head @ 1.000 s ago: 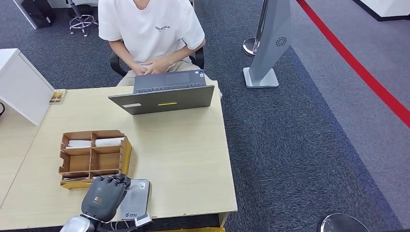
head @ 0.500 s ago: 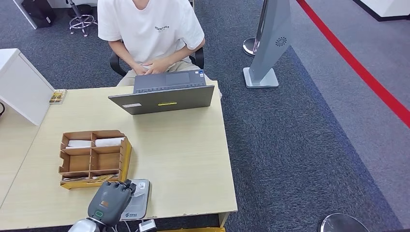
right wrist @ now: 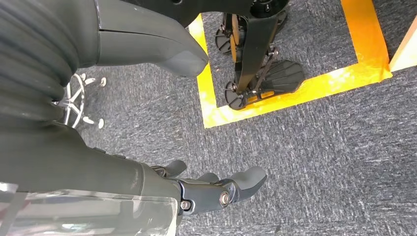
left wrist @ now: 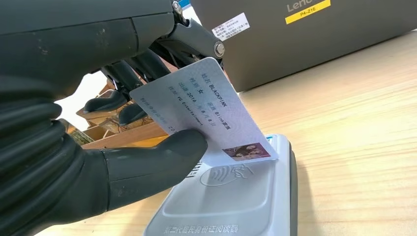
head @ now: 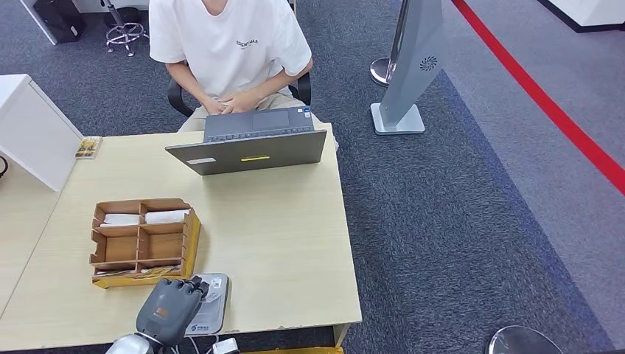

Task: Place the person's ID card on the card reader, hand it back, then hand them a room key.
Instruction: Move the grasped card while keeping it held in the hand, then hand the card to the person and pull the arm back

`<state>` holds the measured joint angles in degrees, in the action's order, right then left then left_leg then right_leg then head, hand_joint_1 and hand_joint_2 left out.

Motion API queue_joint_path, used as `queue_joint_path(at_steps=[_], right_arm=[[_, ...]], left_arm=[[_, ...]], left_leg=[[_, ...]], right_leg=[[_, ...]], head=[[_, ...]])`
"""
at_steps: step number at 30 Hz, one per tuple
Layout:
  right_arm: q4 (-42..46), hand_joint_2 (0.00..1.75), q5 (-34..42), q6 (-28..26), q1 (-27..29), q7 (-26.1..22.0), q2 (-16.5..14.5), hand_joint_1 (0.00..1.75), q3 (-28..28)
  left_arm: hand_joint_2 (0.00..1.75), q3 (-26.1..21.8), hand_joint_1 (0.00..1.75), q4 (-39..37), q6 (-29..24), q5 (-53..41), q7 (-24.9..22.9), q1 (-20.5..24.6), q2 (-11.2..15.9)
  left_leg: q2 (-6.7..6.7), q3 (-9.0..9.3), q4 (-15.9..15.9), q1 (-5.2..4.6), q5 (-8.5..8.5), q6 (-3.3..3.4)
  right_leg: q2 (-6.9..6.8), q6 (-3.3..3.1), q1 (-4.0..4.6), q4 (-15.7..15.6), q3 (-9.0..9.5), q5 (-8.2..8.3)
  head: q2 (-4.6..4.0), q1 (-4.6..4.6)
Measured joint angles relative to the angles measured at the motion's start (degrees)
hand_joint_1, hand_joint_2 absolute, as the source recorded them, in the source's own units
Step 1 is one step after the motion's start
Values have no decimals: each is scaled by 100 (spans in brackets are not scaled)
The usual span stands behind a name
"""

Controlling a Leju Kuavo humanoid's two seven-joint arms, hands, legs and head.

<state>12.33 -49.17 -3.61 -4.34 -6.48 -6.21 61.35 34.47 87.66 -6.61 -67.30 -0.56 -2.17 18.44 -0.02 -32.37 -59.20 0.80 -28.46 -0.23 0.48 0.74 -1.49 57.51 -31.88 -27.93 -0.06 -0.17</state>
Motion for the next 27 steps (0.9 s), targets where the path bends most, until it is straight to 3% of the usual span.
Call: queue_joint_path(at_steps=[9,13,19,27], right_arm=[[0,175,-74,39,-4,-7,0,0,0],[0,175,-149,77,-10,-54,0,0,-2],[-2,175,-404,136,-76,-50,-2,0,-68],[-2,175,-540,157,-205,84,-4,0,-212]], left_arm=[[175,3,175,-39,-81,74,-109,233,8],[175,-13,175,-43,-479,-178,-304,375,-103],[175,-249,175,-79,-1047,-615,-481,1038,-327],[175,-518,175,-506,-1145,-823,-129,1987,-336]], left_leg=[[-2,1,-1,0,1,0],[-7,-3,-2,0,1,0],[-14,-5,-2,0,7,0],[-16,-5,-2,1,15,-1]], right_leg=[[-1,0,0,0,0,1],[-7,0,0,0,-2,1],[-14,0,0,0,-1,5],[-13,1,1,2,0,8]], head=[[-1,-1],[0,-1],[-1,-1],[0,0]])
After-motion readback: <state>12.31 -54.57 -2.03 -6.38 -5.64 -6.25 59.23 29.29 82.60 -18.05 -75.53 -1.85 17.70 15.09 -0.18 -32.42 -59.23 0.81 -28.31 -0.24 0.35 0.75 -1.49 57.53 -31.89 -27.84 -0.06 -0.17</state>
